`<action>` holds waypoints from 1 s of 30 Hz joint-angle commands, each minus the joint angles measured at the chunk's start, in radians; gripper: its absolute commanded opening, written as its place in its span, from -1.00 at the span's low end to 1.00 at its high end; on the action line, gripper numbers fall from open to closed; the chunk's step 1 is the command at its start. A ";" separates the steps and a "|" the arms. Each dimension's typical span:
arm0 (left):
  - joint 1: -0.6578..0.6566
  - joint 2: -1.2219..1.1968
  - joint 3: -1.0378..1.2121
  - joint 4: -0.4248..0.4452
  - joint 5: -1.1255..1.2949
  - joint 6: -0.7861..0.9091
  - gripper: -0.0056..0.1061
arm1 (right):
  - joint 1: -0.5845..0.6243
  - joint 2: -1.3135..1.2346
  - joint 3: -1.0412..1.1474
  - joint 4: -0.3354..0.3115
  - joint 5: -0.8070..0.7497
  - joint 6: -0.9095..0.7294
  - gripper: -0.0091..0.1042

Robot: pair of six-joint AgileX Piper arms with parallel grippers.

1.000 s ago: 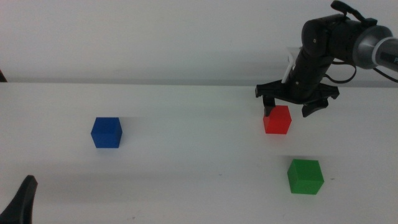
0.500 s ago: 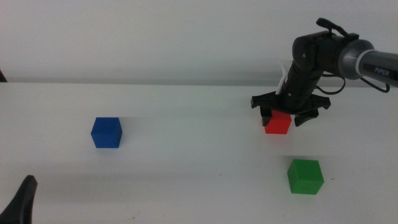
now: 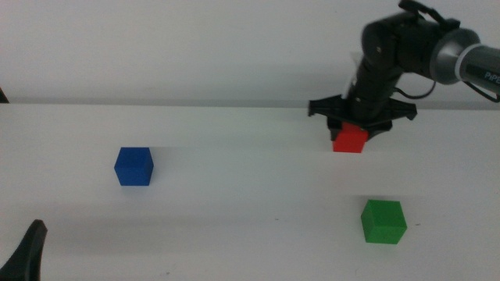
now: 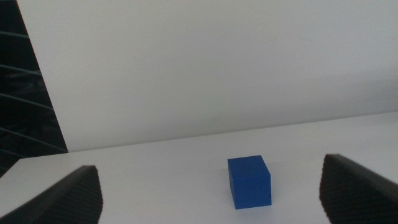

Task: Stack red cubes first, then green, then blue cubes in a specific spot.

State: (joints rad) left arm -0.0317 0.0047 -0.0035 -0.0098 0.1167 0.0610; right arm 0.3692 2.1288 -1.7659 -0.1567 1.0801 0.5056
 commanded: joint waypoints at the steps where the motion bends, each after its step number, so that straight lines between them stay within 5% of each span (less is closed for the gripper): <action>1: 0.003 -0.041 0.041 -0.005 -0.016 -0.005 0.78 | 0.068 -0.040 -0.006 -0.023 0.060 0.089 -0.48; 11: 0.003 -0.041 0.041 -0.005 -0.016 -0.005 0.78 | 0.302 -0.033 -0.001 -0.021 0.102 0.290 -0.48; 30: 0.003 -0.041 0.041 -0.005 -0.016 -0.007 0.78 | 0.350 0.047 -0.001 0.002 0.116 0.315 -0.48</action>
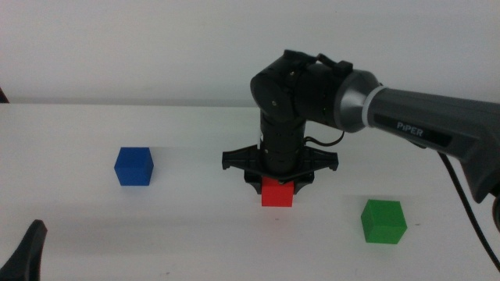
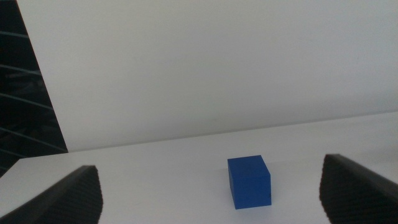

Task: Stack red cubes first, then green, then blue cubes in a specific spot.

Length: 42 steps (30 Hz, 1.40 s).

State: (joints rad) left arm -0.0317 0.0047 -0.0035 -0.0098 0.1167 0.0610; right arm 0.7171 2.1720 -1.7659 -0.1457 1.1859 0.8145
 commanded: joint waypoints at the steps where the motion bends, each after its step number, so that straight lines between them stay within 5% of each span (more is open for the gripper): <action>1: 0.003 -0.041 0.041 -0.005 -0.016 -0.007 0.78 | 0.002 0.007 -0.001 -0.009 0.011 0.008 -0.48; 24: 0.003 -0.041 0.041 -0.005 -0.016 -0.005 0.78 | 0.007 0.086 -0.001 -0.012 -0.013 0.008 -0.48; 27: 0.003 -0.041 0.041 -0.005 -0.016 -0.007 0.78 | 0.009 0.086 -0.001 -0.011 -0.009 0.026 -0.22; 28: 0.003 -0.041 0.041 -0.005 -0.016 -0.007 0.78 | 0.009 0.086 -0.001 -0.011 -0.009 0.026 -0.07; 29: 0.003 -0.041 0.041 -0.005 -0.016 -0.005 0.78 | 0.009 0.086 -0.001 -0.011 -0.015 0.026 0.38; 33: 0.003 -0.041 0.041 -0.005 -0.016 -0.005 0.78 | 0.009 0.062 -0.020 -0.007 -0.030 0.016 0.80; 42: 0.003 -0.041 0.041 -0.005 -0.016 -0.005 0.78 | -0.016 -0.353 0.048 -0.073 0.114 -0.238 0.81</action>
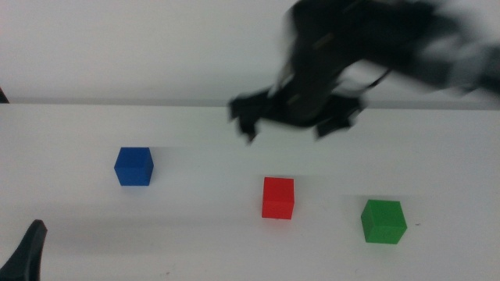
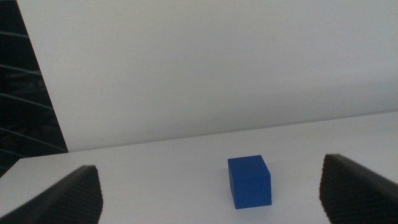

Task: Stack red cubes first, then green, then blue cubes in a specific spot.

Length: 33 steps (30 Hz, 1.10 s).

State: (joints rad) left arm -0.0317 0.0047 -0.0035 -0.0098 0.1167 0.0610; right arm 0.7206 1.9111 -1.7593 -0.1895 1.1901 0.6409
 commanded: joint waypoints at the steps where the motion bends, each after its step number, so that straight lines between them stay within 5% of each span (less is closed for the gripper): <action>1: 0.003 -0.041 0.041 -0.005 -0.016 -0.005 0.78 | -0.036 -0.138 0.103 -0.029 0.109 -0.084 0.81; 11: 0.003 -0.041 0.041 -0.005 -0.016 -0.005 0.78 | -0.301 -0.414 0.644 0.031 -0.060 -0.051 0.81; 33: 0.003 -0.041 0.041 -0.005 -0.016 -0.005 0.78 | -0.343 -0.197 0.676 0.061 -0.278 -0.091 0.80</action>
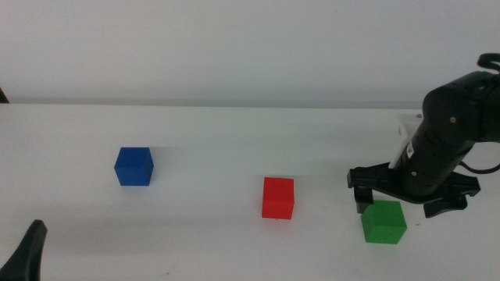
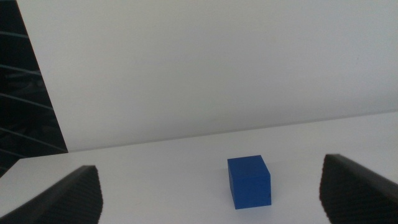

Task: Stack red cubes first, then green, then blue cubes in a specific spot.

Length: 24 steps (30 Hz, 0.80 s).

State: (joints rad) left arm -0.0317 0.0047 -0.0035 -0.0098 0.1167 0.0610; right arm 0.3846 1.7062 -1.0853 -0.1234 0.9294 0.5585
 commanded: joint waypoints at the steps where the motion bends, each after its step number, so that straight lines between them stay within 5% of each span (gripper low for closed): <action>1: 0.003 -0.041 0.041 -0.005 -0.016 -0.005 0.78 | -0.006 0.011 0.002 -0.005 -0.020 -0.009 0.80; 24: 0.003 -0.041 0.041 -0.005 -0.016 -0.005 0.78 | -0.006 0.124 0.002 -0.005 -0.111 -0.006 0.80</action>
State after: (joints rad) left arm -0.0317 0.0047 -0.0035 -0.0098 0.1167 0.0610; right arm 0.3846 1.8277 -1.0853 -0.1226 0.8274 0.5579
